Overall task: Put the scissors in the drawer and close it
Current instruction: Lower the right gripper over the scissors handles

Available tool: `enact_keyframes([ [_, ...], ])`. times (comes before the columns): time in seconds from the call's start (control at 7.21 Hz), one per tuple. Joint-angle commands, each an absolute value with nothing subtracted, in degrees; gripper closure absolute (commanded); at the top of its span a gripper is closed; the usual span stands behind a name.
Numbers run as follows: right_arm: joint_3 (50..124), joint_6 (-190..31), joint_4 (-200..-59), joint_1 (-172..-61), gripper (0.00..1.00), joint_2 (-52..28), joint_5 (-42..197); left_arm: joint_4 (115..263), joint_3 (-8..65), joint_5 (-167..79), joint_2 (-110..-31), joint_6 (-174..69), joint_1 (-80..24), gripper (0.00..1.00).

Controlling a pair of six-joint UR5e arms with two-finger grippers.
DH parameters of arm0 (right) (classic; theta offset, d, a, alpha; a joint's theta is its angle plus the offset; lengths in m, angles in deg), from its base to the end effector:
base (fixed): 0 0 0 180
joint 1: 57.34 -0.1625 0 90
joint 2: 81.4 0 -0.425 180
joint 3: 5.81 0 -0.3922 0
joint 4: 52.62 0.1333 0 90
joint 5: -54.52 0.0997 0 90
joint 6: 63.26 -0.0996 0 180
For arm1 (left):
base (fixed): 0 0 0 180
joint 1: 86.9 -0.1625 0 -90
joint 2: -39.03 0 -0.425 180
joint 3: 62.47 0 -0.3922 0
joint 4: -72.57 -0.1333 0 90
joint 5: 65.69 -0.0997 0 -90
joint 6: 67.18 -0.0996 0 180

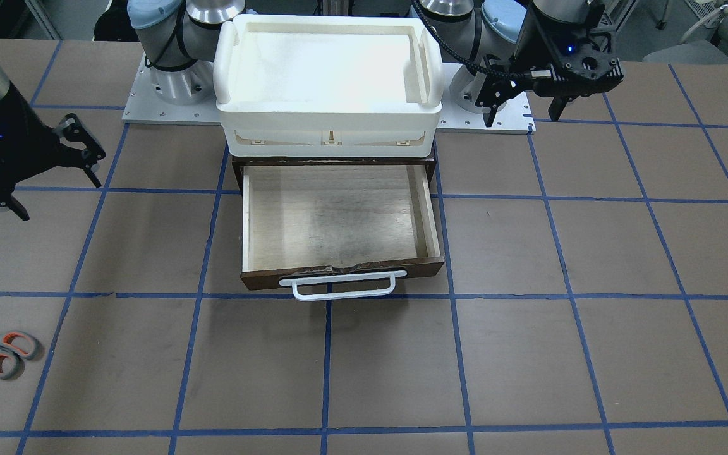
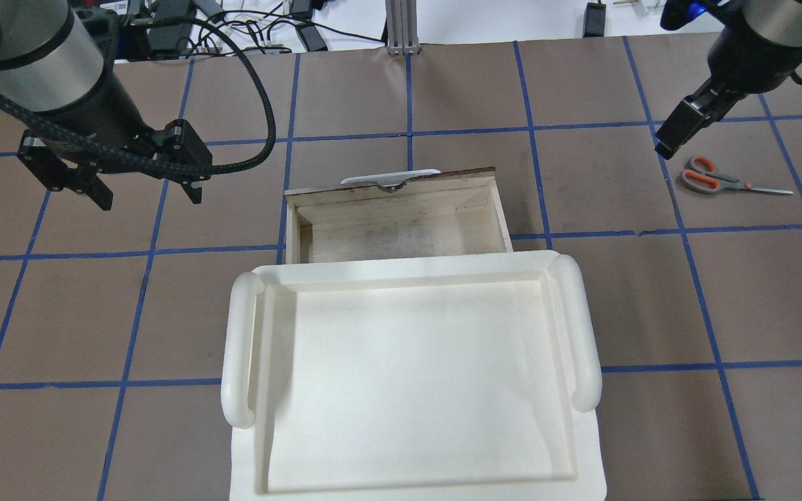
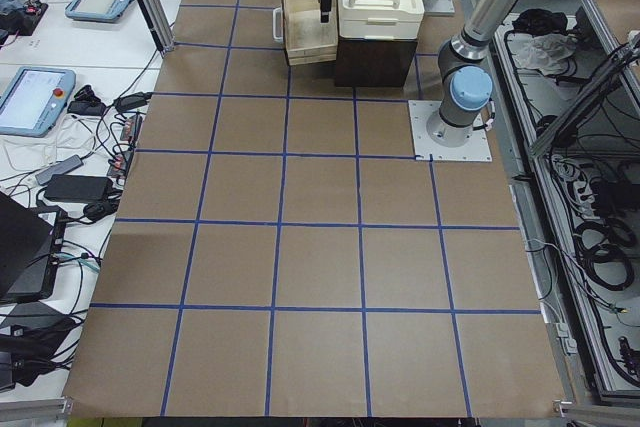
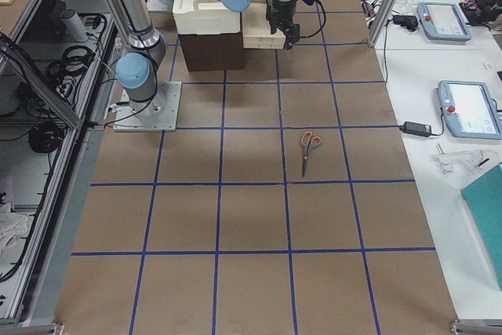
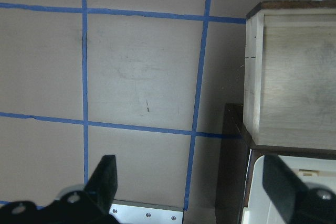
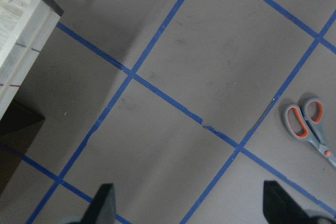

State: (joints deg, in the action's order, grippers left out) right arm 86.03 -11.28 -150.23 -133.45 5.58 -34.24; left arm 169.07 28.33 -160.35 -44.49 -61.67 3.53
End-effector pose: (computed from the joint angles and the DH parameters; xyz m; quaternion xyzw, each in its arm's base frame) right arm 0.0073 -0.5349 0.4590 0.3264 -0.9449 0.0260 0.0040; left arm -0.1285 -0.4396 0.5229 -0.0440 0.9982 0.0050 0.0410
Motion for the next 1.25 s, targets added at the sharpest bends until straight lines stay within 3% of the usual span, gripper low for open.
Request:
enact_keyframes([
  [0.0,86.04,9.84,-155.07,-126.29,0.0,0.37,-34.16,169.07,28.32,-160.44,-44.47,-61.64,3.53,0.0],
  [0.55,85.95,41.63,-167.02,-120.38,0.0,-10.0,-34.25,169.42,28.32,-160.53,-44.29,-61.64,3.53,0.0],
  [1.11,85.34,41.68,-174.42,-118.43,0.0,-16.78,-33.9,169.51,28.32,-161.23,-44.2,-61.64,3.53,0.0],
])
